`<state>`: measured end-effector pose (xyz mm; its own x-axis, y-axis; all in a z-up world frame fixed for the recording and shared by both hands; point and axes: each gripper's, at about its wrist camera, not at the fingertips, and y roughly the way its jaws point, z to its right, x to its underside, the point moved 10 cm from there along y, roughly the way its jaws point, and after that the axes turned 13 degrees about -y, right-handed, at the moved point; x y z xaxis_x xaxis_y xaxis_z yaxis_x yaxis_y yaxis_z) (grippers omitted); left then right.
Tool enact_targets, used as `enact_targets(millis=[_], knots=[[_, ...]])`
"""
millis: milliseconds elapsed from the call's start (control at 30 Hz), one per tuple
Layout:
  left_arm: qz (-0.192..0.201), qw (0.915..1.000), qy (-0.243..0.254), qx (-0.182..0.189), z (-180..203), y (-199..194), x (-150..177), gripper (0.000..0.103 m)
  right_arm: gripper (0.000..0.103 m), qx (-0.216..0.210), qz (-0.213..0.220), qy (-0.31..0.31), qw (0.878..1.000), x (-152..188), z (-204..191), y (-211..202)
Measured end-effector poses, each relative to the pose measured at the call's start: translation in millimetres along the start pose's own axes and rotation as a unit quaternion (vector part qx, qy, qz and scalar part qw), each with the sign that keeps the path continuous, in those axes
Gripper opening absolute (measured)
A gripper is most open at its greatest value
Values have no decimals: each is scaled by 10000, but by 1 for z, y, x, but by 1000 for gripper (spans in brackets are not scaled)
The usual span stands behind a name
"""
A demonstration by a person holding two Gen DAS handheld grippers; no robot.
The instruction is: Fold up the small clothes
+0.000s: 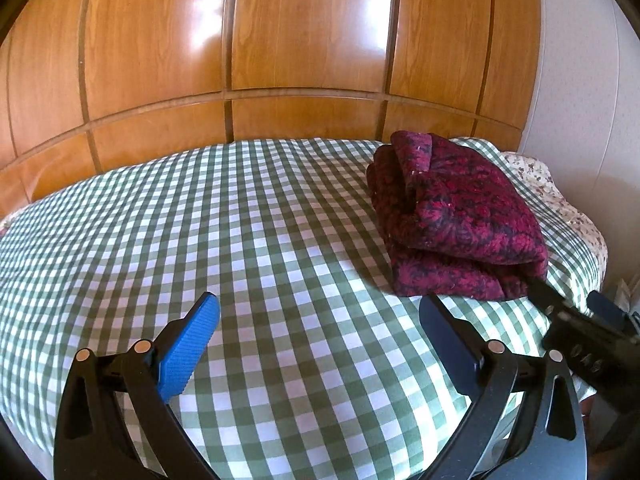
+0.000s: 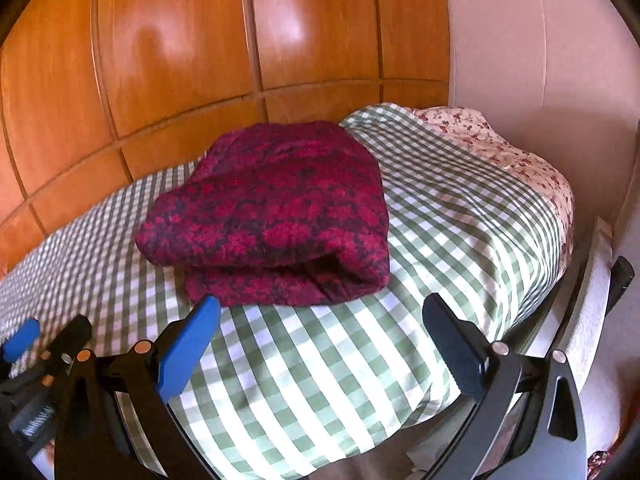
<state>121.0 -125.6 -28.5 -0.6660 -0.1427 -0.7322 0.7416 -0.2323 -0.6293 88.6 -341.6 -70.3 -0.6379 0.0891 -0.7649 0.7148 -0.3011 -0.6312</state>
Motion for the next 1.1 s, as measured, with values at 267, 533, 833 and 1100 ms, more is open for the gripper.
enact_targets(millis=[267, 533, 833, 1100], knots=[[-17, 9999, -83, -145, -6, 5, 1, 99, 101, 282, -15, 129, 9995, 4, 13, 4], [125, 9995, 129, -273, -2, 7, 1, 99, 101, 331, -8, 94, 9994, 4, 17, 7], [256, 9992, 20, -311, -5, 4, -2, 99, 101, 310, 114, -179, 9993, 3, 4, 4], [257, 9993, -2, -289, -5, 2, -3, 99, 101, 272, 146, -127, 9994, 3, 3, 3]])
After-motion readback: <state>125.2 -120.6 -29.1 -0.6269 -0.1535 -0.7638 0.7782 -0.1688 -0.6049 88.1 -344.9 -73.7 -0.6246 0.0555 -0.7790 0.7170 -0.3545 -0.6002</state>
